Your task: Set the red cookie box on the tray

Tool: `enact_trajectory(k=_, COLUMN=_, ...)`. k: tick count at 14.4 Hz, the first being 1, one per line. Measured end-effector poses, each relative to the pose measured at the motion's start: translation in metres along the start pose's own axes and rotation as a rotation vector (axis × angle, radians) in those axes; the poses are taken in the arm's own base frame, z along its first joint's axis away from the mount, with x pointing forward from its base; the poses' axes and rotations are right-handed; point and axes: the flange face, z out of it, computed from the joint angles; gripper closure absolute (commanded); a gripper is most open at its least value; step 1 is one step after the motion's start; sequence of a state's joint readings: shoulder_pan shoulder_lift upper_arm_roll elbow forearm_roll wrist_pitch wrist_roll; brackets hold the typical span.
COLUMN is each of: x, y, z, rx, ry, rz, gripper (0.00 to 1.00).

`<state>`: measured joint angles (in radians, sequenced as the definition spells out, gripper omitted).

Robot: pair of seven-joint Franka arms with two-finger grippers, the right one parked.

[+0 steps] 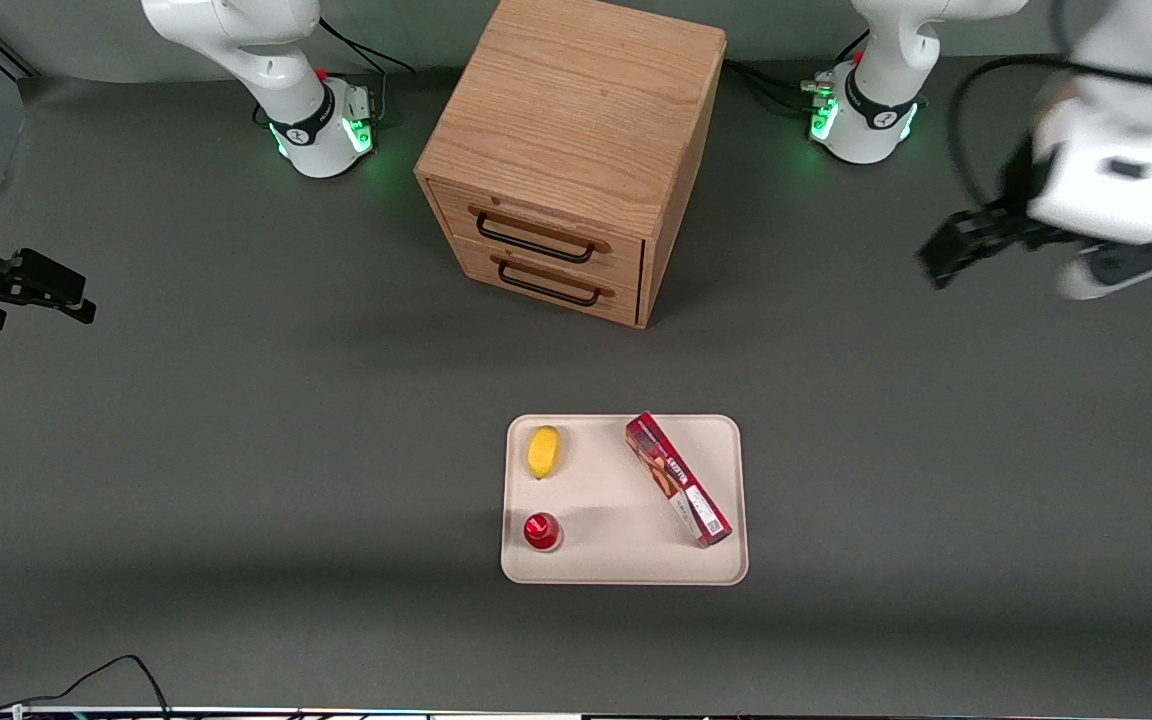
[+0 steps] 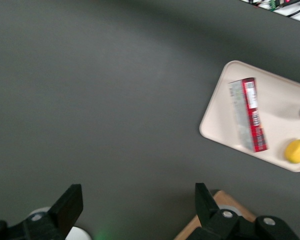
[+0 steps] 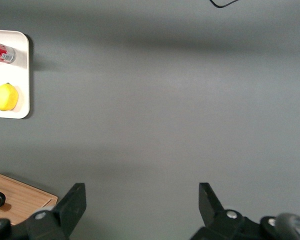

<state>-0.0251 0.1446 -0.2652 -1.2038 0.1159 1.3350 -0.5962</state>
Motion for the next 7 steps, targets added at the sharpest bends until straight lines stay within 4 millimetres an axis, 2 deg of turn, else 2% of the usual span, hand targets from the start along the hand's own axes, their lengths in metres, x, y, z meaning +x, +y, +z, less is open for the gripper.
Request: enact_trajectory(k=7, x=0.046, y=-0.111, z=0.0, rx=-0.035, ry=-0.047, rz=0.13, gripper=0.0)
